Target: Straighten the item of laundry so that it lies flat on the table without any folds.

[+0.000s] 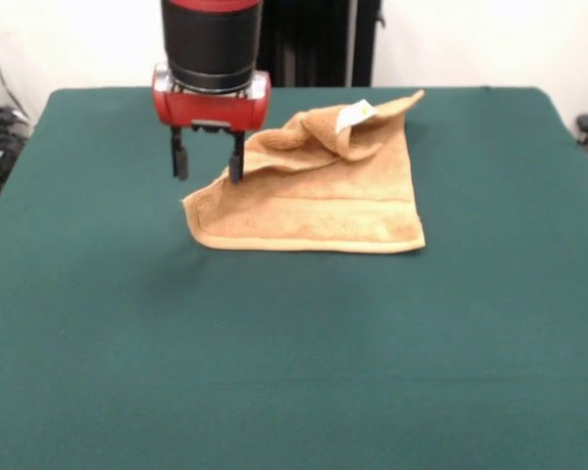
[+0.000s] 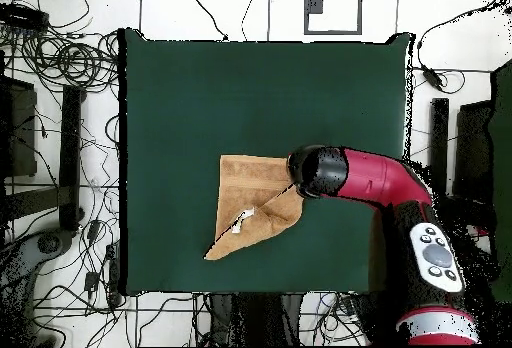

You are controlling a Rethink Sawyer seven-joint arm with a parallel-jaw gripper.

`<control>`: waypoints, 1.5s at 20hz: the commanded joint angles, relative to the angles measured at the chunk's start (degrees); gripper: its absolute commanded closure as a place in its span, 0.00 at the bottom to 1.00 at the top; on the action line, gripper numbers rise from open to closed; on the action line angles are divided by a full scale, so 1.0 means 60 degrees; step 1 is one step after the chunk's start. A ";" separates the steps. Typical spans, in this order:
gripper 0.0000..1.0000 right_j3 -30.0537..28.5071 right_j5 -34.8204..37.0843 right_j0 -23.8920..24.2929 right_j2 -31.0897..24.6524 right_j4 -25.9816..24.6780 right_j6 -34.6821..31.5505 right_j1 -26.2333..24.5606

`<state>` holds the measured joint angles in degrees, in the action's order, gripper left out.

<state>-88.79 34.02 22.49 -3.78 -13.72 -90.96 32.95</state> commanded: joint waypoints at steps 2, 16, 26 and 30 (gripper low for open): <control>0.00 -0.1393 0.0052 0.0596 -0.2631 0.1160 -0.0128 -0.0536; 0.00 -0.1278 0.1774 0.0626 -0.2899 0.1950 -0.0506 -0.0990; 0.00 -0.0331 0.4396 -0.0082 -0.1887 0.1701 -0.1109 -0.1477; 0.00 -0.0349 0.4629 -0.0059 -0.1835 0.1714 -0.1183 -0.1725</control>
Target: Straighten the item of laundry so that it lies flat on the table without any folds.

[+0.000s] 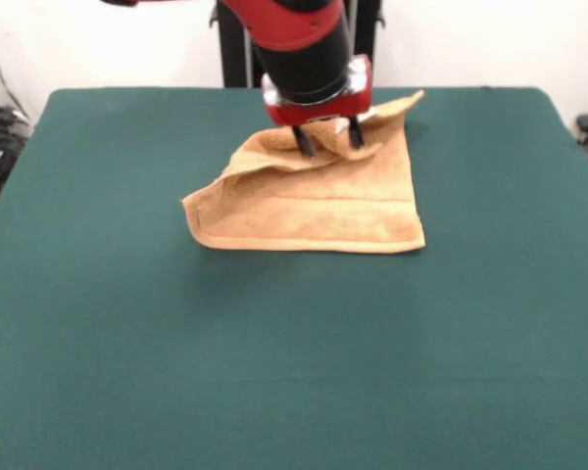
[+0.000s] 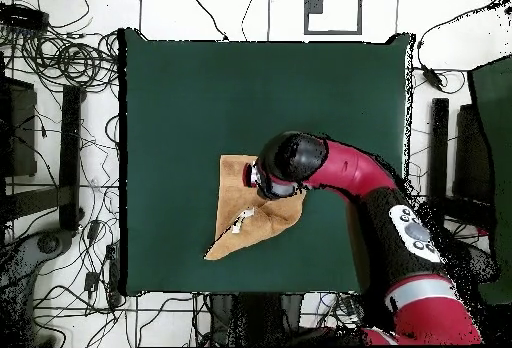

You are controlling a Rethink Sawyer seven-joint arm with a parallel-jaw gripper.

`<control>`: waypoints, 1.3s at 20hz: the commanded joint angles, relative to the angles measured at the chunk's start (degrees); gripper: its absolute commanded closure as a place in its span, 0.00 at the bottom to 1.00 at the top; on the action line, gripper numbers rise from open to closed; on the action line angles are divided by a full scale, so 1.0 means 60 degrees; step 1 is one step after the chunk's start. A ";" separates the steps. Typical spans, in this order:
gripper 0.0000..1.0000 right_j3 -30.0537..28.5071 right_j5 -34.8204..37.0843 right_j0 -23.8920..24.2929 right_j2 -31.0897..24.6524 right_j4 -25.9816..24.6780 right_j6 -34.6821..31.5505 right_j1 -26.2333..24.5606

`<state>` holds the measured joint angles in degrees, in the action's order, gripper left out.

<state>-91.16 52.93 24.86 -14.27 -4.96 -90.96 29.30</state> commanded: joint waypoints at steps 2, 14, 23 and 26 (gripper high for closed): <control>0.00 0.0067 0.1493 -0.0448 -0.0077 0.0256 -0.1209 -0.1223; 0.00 0.0886 -0.0745 -0.0946 0.0487 -0.1284 -0.0938 -0.1106; 0.00 0.0608 -0.3581 -0.1668 0.1158 -0.3563 -0.1040 0.0417; 0.00 0.0643 -0.3672 -0.1637 0.1053 -0.3685 -0.0882 0.0312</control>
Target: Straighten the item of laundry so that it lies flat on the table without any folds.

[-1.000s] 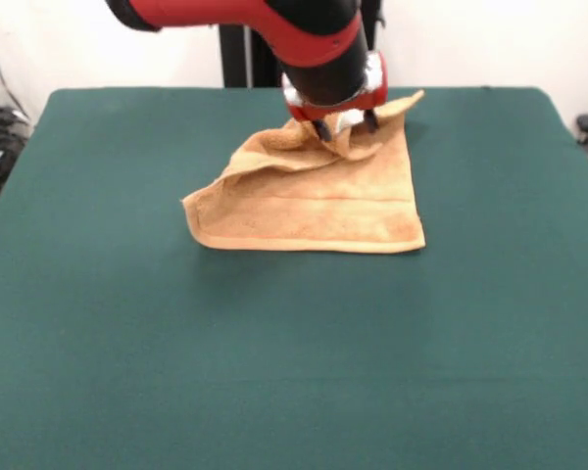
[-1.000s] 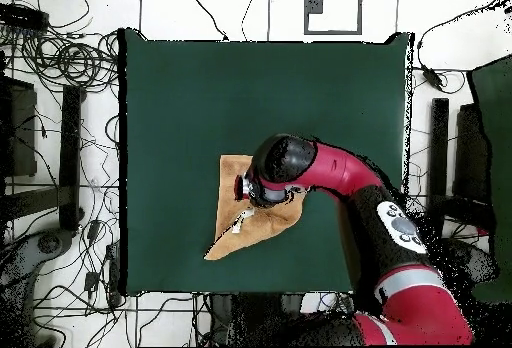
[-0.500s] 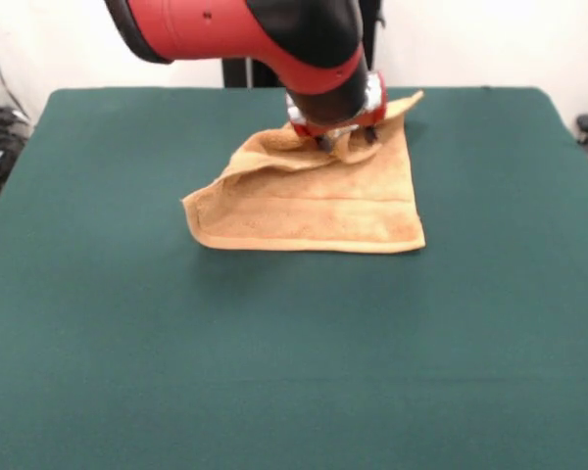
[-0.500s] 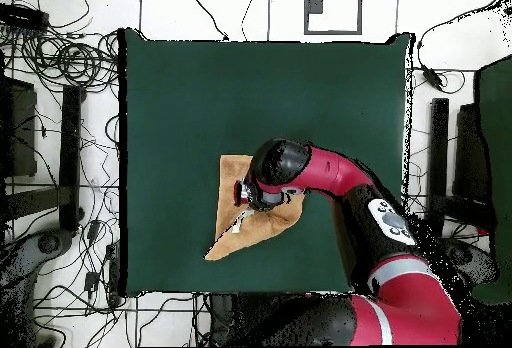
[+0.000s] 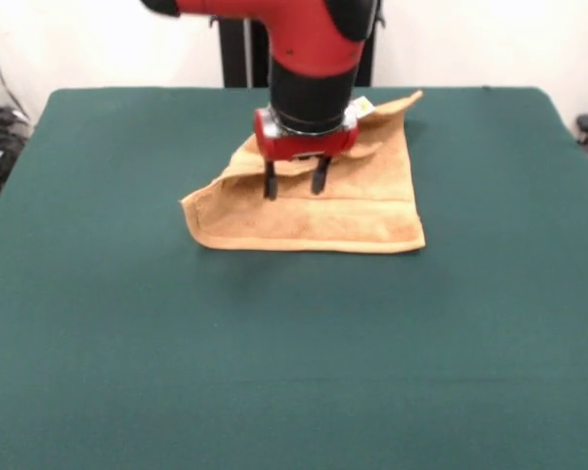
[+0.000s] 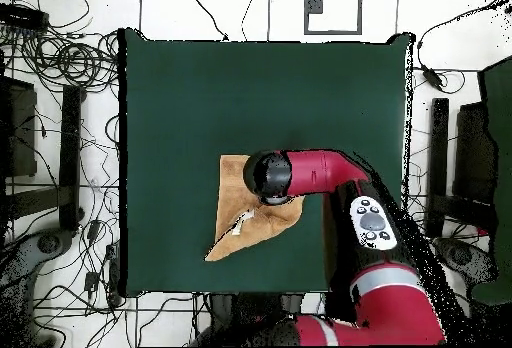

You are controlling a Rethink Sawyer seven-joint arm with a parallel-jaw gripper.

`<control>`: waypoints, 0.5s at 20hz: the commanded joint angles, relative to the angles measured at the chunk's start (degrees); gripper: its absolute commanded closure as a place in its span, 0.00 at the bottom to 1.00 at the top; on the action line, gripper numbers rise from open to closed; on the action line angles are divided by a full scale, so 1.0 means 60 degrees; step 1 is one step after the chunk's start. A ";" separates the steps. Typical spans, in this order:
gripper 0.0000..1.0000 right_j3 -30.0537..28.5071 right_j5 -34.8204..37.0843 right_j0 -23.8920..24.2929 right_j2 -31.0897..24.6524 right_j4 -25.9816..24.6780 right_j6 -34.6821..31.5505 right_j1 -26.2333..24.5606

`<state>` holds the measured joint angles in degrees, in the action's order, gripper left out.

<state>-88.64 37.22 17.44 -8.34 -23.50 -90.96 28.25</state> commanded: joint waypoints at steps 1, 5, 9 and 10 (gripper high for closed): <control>0.00 0.0348 -0.1032 -0.0391 0.0042 -0.0607 -0.0815 0.0379; 0.00 0.0851 -0.0941 -0.0401 -0.0007 -0.0600 -0.0605 -0.0025; 0.00 0.1012 -0.0993 -0.0351 -0.0113 -0.0594 -0.0467 -0.0229; 0.00 0.0991 -0.0810 -0.0214 -0.0274 -0.0434 -0.0351 -0.0319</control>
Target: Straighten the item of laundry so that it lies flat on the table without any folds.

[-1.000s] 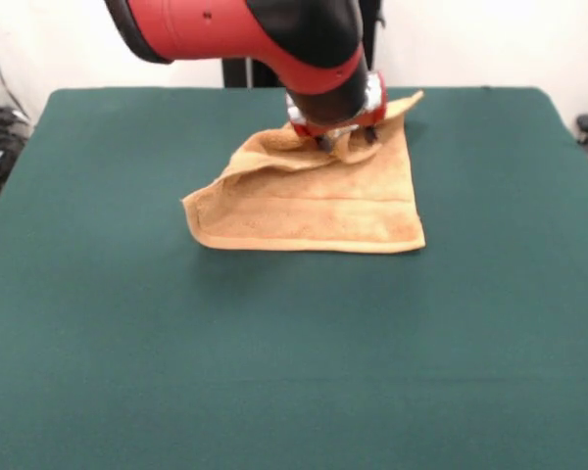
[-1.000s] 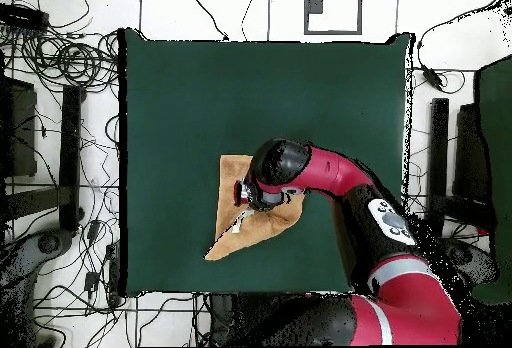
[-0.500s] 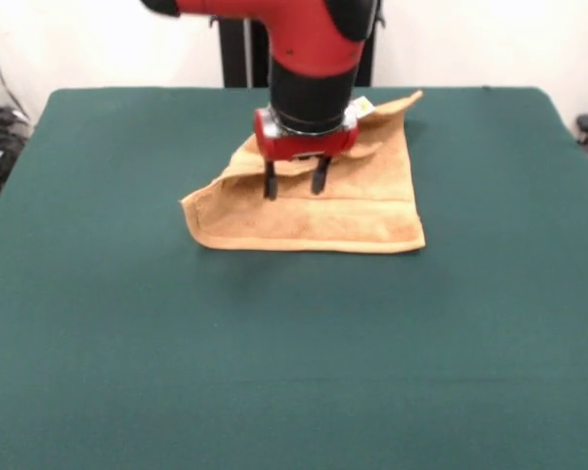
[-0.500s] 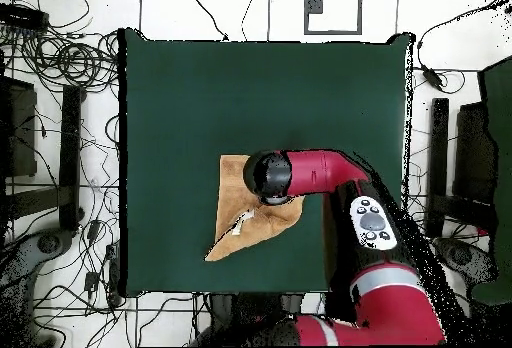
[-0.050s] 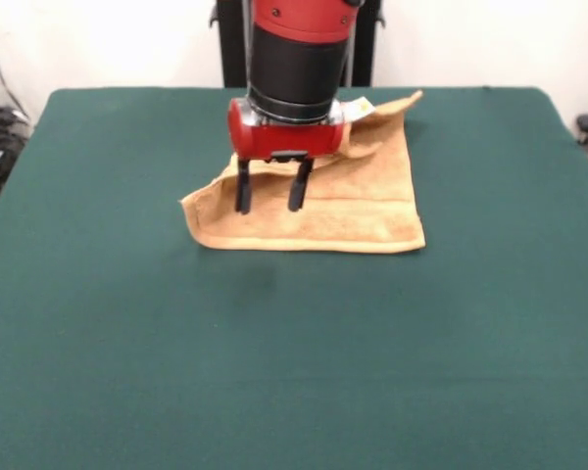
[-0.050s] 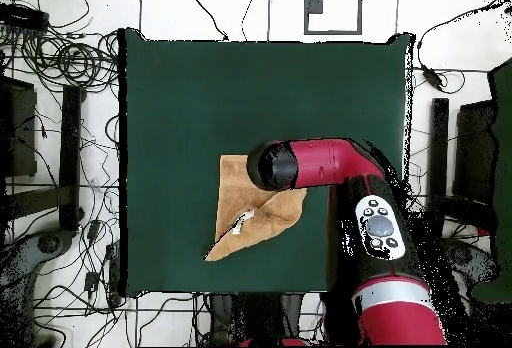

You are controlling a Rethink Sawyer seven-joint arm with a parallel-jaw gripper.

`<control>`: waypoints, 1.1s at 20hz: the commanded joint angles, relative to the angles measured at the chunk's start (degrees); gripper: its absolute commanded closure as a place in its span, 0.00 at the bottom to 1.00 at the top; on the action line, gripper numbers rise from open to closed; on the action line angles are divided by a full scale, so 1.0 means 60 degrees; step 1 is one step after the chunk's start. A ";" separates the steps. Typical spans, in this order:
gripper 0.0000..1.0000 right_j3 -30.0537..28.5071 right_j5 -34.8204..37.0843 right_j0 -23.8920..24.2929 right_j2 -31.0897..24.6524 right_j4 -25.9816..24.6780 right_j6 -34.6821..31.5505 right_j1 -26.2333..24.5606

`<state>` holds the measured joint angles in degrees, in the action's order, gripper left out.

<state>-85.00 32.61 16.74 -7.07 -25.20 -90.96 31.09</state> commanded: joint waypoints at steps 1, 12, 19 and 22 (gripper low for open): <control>0.00 0.0363 0.0142 0.0040 -0.0646 0.0009 -0.0235 -0.0881; 0.00 0.0382 0.5211 0.0750 -0.1519 0.2559 -0.0054 -0.1614; 0.00 0.0736 0.6322 0.0828 -0.1562 0.2983 -0.0038 -0.2137; 0.00 0.0718 0.6859 0.0904 -0.1656 0.3279 0.0001 -0.2306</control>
<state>-81.06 66.94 22.81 -8.88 -10.17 -90.96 22.61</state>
